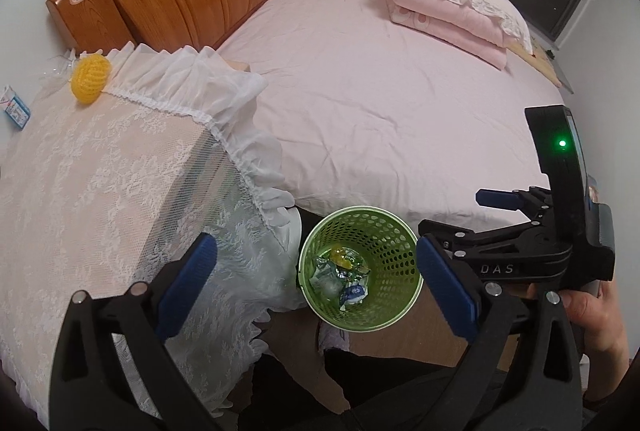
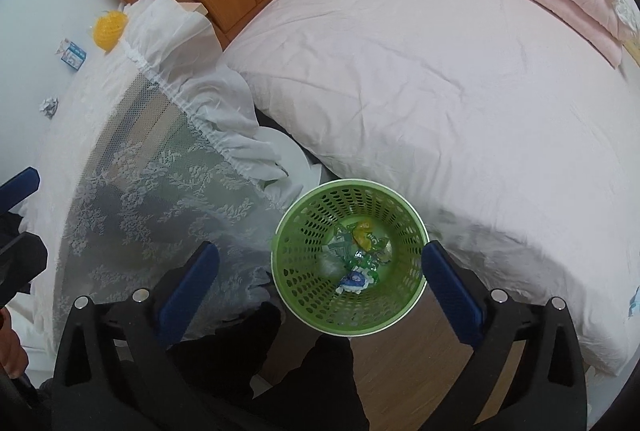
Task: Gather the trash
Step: 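Move both tools back over the bed toward the remaining trash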
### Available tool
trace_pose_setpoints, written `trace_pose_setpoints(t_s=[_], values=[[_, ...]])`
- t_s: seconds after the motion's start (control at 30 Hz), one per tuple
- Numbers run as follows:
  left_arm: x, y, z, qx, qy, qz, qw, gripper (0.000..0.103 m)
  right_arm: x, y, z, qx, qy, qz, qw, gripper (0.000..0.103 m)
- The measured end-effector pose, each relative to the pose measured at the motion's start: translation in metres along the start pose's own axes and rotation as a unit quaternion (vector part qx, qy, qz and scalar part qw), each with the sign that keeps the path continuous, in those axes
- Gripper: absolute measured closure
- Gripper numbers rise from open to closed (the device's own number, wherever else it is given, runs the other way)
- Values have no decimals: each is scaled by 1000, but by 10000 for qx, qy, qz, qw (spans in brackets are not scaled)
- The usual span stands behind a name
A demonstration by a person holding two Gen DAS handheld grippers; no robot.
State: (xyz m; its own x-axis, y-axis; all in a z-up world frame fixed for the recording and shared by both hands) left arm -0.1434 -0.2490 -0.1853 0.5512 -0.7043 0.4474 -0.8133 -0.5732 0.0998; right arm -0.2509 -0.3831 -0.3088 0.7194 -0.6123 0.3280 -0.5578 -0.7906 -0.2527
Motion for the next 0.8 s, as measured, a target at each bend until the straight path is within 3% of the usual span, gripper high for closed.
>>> trace_pose_setpoints(t_s=[0.2,0.37,0.5,0.63,0.8], values=[[14,-57,-39,623,597,-817,9929,8,37,-34,-29,354,518,-382,9973,3],[13,-133,-77,1399,957,-1652,9716,8,82,-96,-42,797,848,-1216,9857,2],[5,-195,-101,1916,1097,-2172,9508,8,124,-167,-38,1053,1010,-1947,9699,2],[0,-253,-112,2170,1138,-2513,9364,8,155,-225,-28,1195,1093,-2301,9596,2],[6,-329,-106,2222,1058,-2789,9282,8,191,-299,7,1120,1094,-2593,9530,2]])
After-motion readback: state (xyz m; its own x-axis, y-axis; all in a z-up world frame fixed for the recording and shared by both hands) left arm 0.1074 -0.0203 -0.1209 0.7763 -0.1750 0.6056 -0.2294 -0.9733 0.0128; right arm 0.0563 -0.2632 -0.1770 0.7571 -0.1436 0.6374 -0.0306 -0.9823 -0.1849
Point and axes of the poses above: each gripper's, at about its wrist camera, not at the fingertips, and z roughly the way its jaws point, y to its right, x to its top, the point moved 1 cm from there along z, roughly the way its jaws point, and after that the axes turned 2 degrees about -z, right-handed, at the moved point
